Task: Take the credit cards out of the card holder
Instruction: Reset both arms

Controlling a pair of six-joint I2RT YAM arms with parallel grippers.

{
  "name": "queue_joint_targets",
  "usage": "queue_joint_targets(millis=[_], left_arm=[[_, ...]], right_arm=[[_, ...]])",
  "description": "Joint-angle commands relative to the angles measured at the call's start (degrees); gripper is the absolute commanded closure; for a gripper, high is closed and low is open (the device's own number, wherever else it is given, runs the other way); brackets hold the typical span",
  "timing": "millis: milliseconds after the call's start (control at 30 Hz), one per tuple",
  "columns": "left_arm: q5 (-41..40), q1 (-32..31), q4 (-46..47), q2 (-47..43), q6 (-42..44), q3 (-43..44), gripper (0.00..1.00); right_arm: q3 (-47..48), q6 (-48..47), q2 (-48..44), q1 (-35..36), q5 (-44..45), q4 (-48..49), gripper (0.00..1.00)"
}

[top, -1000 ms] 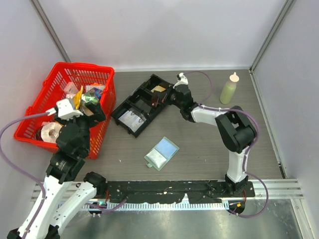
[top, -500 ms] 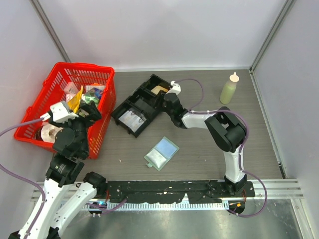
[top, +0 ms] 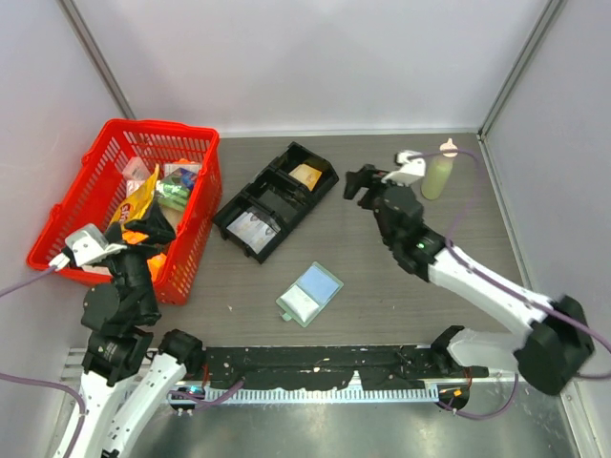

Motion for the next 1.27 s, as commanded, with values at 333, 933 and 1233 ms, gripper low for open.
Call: queue_joint_targets(millis=[333,933,1233], left_arm=[[-1.75,1.25,0.32,-12.54,-2.81,-2.54,0.0],[1.58,4.67,1.73,-18.18,-2.1,-7.92,0.0],[12.92,15.04,0.23,-12.64,-7.64,-7.03,0.0]], right_arm=[[-7.46,-12.08,-49.42,-0.18,21.12,-31.64,0.14],[-19.06,-27.12,-68.94,-0.09,24.99,-19.17,0.14],[-20.11,-27.65,-68.86,-0.09,24.38,-17.68,0.14]])
